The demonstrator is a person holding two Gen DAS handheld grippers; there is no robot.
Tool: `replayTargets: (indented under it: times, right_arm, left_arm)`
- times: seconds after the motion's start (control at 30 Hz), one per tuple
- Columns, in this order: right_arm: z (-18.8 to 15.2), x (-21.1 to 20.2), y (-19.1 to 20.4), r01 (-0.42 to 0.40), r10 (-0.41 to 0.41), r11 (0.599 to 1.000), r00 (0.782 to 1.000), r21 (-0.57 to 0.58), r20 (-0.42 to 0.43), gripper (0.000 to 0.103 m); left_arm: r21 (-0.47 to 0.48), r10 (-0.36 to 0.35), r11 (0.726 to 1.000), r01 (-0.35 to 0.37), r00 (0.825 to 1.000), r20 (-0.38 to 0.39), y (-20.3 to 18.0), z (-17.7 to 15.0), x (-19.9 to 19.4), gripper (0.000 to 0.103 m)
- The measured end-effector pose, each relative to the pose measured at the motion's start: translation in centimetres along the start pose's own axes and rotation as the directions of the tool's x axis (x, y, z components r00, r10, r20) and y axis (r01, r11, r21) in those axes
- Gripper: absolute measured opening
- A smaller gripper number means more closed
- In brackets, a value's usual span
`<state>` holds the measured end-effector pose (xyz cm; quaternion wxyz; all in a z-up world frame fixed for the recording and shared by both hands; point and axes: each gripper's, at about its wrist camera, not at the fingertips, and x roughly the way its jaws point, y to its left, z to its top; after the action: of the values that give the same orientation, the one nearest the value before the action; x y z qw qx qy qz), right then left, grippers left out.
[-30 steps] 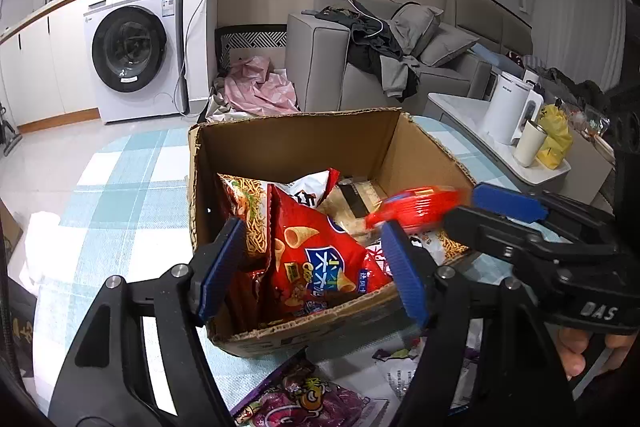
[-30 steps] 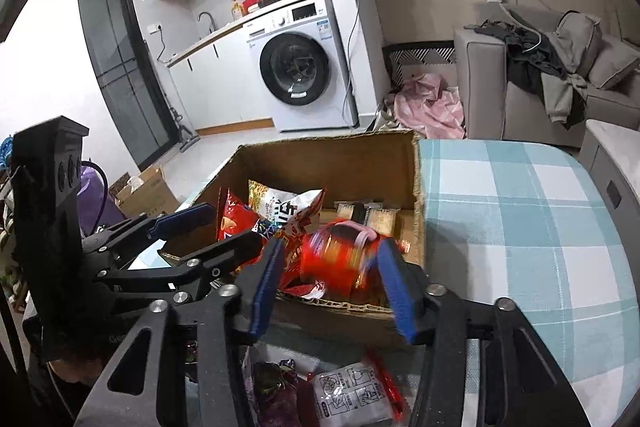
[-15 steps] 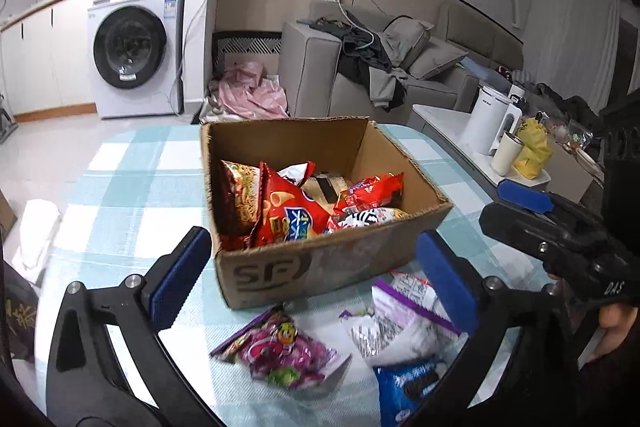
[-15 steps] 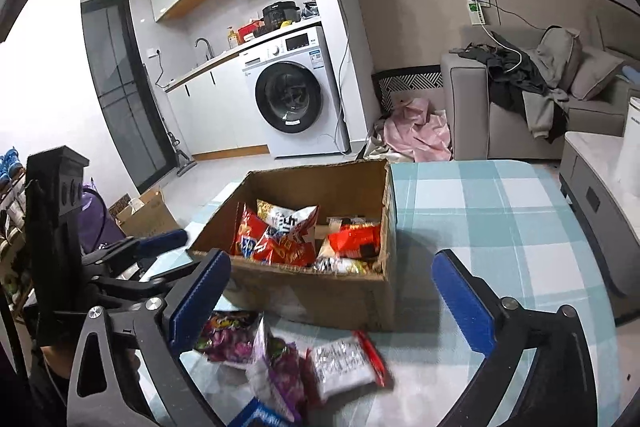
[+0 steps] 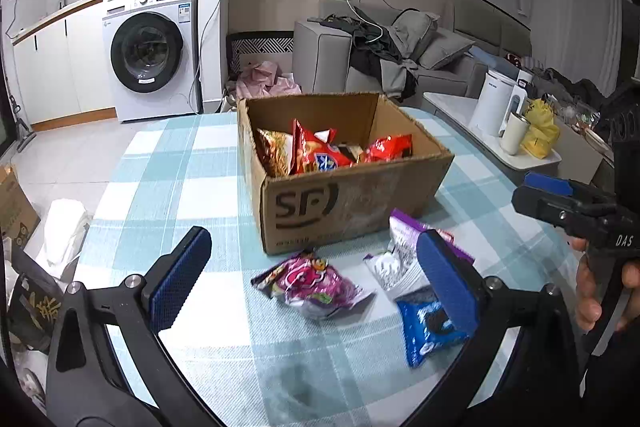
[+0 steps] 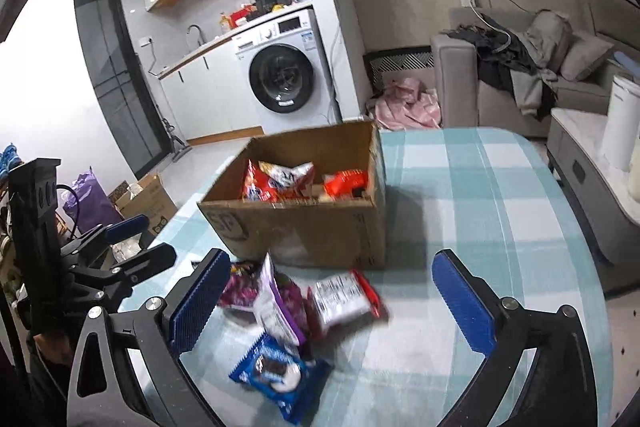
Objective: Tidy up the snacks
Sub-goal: 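Move both grippers back toward the remaining snacks beside the box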
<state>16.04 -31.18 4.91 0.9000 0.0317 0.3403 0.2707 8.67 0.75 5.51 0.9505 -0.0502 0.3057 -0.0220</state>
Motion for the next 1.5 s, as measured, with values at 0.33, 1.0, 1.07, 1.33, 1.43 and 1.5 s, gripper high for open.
replayTargets:
  times: [0.33, 1.0, 1.07, 1.33, 1.43, 1.5]
  right_arm:
    - [-1.2, 1.8, -0.1, 0.024, -0.025, 1.000, 0.998, -0.015, -0.066, 0.103]
    - [-3.3, 6.0, -0.6, 0.041, -0.041, 0.999, 0.983, -0.005, -0.177, 0.103]
    - [-3.4, 6.3, -0.5, 0.029, -0.027, 1.000, 0.983, 0.009, -0.181, 0.103]
    - [-4.3, 7.4, 1.6, -0.059, 0.057, 0.998, 0.981, -0.006, -0.186, 0.103]
    - [-4.6, 8.2, 2.7, -0.072, 0.064, 0.997, 0.976, -0.032, -0.206, 0.102]
    - [-4.8, 8.5, 3.2, -0.076, 0.066, 0.996, 0.976, -0.045, -0.207, 0.098]
  left_arm:
    - [0.024, 0.000, 1.000, 0.001, 1.000, -0.028, 0.4, -1.0, 0.5, 0.102]
    - [0.010, 0.014, 1.000, -0.013, 0.987, -0.161, 1.5, -3.1, 6.4, 0.102]
    - [0.003, 0.015, 1.000, -0.014, 0.985, -0.171, 1.7, -3.3, 6.9, 0.102]
    - [-0.015, 0.039, 0.999, -0.043, 0.979, -0.201, 2.5, -3.8, 8.8, 0.102]
    - [-0.034, 0.032, 0.999, -0.040, 0.976, -0.214, 3.1, -3.9, 9.4, 0.102]
    - [-0.047, 0.023, 0.998, -0.034, 0.976, -0.218, 3.3, -3.9, 9.7, 0.102]
